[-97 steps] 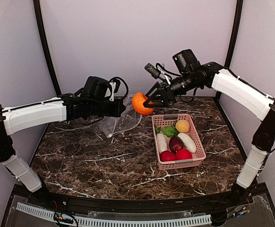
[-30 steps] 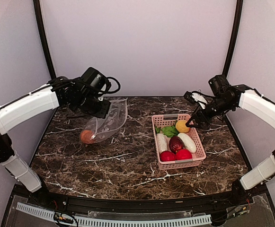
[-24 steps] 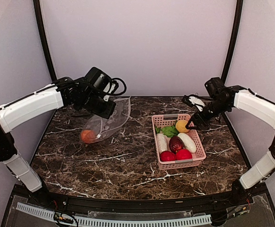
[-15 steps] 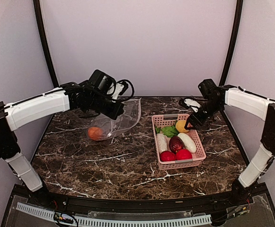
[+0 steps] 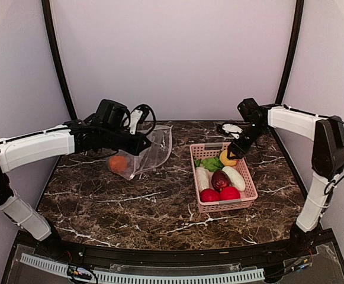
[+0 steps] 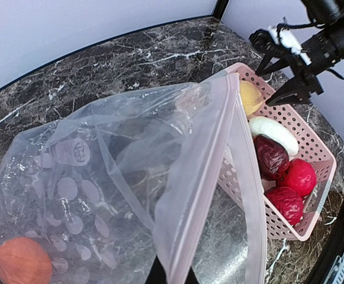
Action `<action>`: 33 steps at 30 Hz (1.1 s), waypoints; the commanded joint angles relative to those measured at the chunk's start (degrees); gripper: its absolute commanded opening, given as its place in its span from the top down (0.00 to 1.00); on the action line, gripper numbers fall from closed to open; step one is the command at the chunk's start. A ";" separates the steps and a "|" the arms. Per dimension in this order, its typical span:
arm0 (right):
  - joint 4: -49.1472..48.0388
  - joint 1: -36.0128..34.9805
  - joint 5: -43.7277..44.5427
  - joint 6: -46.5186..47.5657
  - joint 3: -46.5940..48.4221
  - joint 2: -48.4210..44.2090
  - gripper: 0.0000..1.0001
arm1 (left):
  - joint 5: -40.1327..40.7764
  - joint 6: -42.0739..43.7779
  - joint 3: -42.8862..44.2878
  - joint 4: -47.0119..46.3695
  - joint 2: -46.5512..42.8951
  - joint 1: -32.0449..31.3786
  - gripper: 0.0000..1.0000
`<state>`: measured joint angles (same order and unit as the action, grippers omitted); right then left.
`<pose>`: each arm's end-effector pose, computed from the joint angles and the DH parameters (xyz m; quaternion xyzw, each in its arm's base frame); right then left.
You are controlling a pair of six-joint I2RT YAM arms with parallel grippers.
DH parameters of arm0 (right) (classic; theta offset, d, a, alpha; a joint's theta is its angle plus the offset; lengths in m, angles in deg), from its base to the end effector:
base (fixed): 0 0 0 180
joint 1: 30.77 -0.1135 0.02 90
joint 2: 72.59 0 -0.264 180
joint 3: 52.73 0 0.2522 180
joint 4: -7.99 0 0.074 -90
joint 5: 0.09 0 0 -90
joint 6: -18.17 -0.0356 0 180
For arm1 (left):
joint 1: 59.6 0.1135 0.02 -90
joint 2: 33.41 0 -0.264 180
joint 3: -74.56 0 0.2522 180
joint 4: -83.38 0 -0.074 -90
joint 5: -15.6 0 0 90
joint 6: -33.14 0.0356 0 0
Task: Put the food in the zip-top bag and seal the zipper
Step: Pick up the fake fruit from the bin.
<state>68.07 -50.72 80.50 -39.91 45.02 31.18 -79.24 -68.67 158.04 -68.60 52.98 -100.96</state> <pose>0.3532 0.1344 0.2437 -0.4417 0.8694 0.0583 0.2136 0.2601 -0.2330 0.3079 0.2418 0.8352 -0.2533 0.4240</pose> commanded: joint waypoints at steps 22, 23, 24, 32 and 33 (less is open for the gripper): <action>-2.75 -4.57 8.54 -1.33 4.98 10.25 0.27 | -0.61 0.56 -1.51 -2.75 -4.21 0.06 0.99; -3.02 -4.58 8.58 -1.34 4.90 10.16 0.28 | -0.65 0.56 -1.51 -2.75 -4.17 0.06 0.99; -3.26 -4.58 8.61 -1.27 4.81 10.08 0.28 | -0.71 0.54 -1.51 -2.68 -4.09 0.06 0.99; -5.87 -4.66 8.77 -1.67 3.57 11.54 0.23 | -0.96 0.56 -1.57 -2.66 -4.19 0.07 0.99; -6.07 -4.68 8.83 -1.81 3.56 11.55 0.23 | -0.96 0.56 -1.59 -2.70 -4.16 0.06 0.99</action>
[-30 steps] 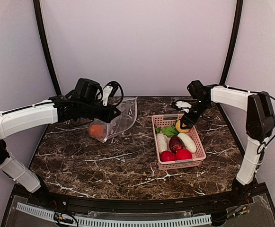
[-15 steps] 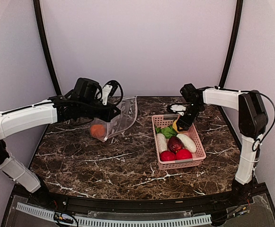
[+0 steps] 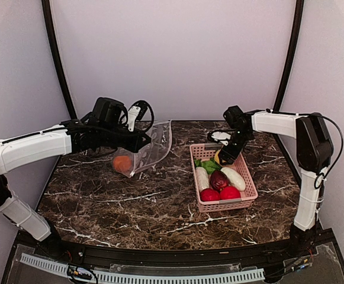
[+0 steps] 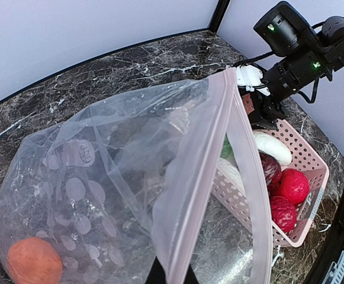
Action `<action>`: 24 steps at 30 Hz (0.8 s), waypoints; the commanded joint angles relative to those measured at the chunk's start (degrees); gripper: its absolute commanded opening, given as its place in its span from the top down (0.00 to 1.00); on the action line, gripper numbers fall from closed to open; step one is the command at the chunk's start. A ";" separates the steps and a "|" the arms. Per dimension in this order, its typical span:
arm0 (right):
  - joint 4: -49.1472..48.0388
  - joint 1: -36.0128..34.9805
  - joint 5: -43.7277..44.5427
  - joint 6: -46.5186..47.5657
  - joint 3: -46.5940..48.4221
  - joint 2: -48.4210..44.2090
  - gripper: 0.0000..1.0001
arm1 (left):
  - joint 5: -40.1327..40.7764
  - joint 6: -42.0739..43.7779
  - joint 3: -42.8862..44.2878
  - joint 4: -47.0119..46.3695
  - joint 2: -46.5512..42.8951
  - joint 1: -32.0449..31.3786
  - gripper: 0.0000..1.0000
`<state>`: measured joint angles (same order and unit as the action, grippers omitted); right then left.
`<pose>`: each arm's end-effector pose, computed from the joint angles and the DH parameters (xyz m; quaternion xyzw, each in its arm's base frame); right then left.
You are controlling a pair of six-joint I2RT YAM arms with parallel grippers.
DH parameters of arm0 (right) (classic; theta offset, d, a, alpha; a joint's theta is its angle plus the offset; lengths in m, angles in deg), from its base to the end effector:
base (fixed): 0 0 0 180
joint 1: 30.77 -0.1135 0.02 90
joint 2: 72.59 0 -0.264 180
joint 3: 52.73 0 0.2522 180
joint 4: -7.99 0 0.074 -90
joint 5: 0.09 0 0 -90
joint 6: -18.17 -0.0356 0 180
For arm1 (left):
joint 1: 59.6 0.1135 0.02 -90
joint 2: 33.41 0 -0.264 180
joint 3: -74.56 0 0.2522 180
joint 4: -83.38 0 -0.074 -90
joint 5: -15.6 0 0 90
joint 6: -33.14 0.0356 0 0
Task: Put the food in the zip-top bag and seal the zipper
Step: Pick up the fake fruit from the bin.
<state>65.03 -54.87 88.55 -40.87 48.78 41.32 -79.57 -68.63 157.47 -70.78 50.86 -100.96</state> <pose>0.3756 0.1689 0.1981 -0.4566 0.8715 0.0010 0.1788 0.2554 -0.2291 0.3202 0.2405 0.8184 -0.2672 0.4483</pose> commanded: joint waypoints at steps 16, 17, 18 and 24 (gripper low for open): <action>-1.40 -0.69 -1.40 -0.96 -3.56 -13.93 0.45 | 0.33 1.63 -0.92 -0.09 -1.47 0.06 0.99; -0.87 -0.75 -2.43 -1.06 -3.75 -15.28 0.45 | 0.42 1.82 -0.94 -0.02 -1.26 0.06 0.99; -0.37 -0.77 -4.07 -1.14 -3.87 -16.71 0.45 | 0.60 2.19 -0.85 0.17 -1.10 0.06 0.99; 2.10 -1.92 -13.49 -2.58 -2.63 -23.12 0.46 | -1.20 4.43 0.43 0.95 0.22 0.06 0.99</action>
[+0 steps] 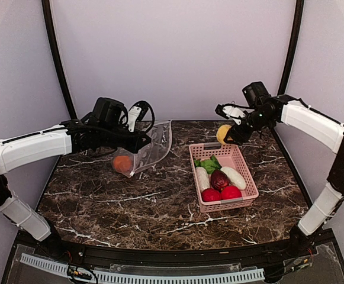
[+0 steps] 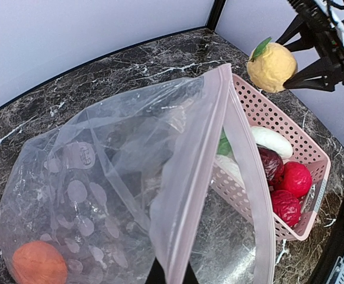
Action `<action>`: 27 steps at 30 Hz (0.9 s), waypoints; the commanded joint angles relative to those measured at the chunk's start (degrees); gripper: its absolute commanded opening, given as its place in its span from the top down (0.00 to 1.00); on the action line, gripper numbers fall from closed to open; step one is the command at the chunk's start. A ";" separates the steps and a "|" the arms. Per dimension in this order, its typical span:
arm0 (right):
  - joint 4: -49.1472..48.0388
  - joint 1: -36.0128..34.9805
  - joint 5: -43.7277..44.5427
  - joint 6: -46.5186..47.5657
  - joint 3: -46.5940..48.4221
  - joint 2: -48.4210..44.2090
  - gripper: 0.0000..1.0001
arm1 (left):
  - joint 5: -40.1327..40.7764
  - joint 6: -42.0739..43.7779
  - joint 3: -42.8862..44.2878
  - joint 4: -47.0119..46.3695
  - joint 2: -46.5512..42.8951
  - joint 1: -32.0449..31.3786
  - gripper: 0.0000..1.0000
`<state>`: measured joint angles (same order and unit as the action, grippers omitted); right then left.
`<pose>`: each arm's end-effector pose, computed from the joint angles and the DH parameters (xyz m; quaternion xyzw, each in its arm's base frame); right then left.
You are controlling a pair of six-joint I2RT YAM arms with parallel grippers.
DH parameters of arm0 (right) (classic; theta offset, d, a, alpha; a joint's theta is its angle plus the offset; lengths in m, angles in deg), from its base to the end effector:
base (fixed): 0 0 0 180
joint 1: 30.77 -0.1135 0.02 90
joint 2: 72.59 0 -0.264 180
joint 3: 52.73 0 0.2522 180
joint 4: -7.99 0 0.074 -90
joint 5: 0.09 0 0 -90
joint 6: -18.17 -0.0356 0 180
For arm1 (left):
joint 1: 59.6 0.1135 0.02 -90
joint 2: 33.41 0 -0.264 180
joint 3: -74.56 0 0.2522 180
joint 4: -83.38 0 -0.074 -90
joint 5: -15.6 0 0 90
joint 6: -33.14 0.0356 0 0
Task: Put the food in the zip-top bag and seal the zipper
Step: Pick up the fake fruit from the bin, then place the fake fruit in the zipper food storage bag.
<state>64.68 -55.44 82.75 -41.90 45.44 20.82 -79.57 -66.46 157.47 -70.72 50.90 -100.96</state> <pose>0.3202 0.1520 0.3119 -0.4508 0.8290 0.0440 0.3279 0.2555 -0.2292 0.3198 0.2560 0.8142 -0.2584 0.4526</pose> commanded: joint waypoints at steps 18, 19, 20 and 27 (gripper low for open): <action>-1.31 -10.63 -37.57 -13.38 20.69 2.31 0.45 | -4.51 -13.64 10.79 2.23 5.75 -0.49 0.99; -1.51 -10.75 -39.32 -14.47 22.16 3.44 0.45 | -4.37 -14.77 11.28 1.91 5.85 -0.61 0.99; -1.74 -10.93 -40.88 -15.56 23.53 4.83 0.45 | -4.27 -15.28 11.41 1.78 6.17 -0.88 0.99; -3.70 -12.16 -44.13 -20.64 24.94 11.75 0.44 | -4.84 -20.63 13.47 -1.87 7.99 -1.64 0.99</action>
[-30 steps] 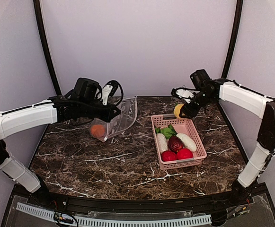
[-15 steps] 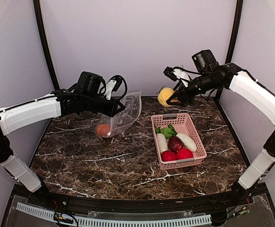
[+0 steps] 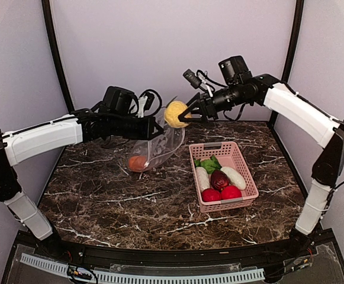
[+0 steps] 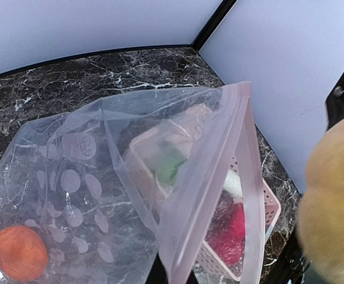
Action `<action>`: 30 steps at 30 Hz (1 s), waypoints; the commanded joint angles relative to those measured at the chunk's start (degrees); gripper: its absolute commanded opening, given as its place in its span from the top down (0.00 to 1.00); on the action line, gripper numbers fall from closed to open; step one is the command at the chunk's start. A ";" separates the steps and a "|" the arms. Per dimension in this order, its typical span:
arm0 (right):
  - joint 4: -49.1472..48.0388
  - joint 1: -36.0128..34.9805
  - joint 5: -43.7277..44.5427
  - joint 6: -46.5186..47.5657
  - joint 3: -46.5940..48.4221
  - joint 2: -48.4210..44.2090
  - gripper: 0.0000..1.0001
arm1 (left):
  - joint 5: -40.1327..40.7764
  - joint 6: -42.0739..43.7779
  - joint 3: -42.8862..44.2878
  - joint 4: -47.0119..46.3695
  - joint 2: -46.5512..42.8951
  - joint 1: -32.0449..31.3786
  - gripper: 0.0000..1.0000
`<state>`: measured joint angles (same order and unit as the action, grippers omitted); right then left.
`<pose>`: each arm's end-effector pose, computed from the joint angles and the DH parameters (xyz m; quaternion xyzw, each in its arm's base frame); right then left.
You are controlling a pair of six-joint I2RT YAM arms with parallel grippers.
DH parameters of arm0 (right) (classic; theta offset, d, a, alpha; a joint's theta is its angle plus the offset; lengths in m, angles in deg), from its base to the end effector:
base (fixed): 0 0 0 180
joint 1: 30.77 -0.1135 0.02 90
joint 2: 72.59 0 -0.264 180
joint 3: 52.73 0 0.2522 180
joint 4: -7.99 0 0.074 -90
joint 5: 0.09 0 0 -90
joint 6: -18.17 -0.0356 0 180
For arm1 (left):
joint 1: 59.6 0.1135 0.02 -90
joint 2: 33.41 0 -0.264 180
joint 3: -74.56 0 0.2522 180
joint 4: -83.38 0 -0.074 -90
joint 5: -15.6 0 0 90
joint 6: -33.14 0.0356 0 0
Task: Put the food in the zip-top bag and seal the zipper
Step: Place the fake fruit in the zipper food storage bag.
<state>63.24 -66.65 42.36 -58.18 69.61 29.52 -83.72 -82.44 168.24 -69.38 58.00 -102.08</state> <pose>0.3025 0.2512 0.4026 -0.5090 0.6592 0.4324 0.3456 0.2745 -0.2591 0.3413 0.1667 0.8249 -0.3566 0.4057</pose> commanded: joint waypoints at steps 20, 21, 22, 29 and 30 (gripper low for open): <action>-1.62 -5.97 17.71 -1.66 -2.89 5.00 0.42 | 2.66 -15.32 -0.08 -13.18 -1.26 -1.01 0.99; -1.39 -6.30 19.08 -1.55 -2.51 5.27 0.42 | 2.43 -15.47 -0.11 -13.11 -1.07 -1.02 0.99; -1.23 -6.55 20.62 -1.49 -2.01 5.56 0.42 | 2.39 -15.51 -0.20 -12.97 -0.96 -1.13 0.99; 0.76 -7.04 18.61 -1.62 1.94 8.26 0.31 | 4.37 -15.72 -2.31 -13.21 -2.43 -1.22 0.99; 1.24 -7.14 17.88 -1.48 2.55 8.55 0.28 | 4.39 -15.68 -2.31 -12.97 -2.45 -1.26 0.99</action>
<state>64.07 -72.70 60.29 -59.97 69.43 35.27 -76.90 -97.59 166.67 -78.76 58.70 -102.10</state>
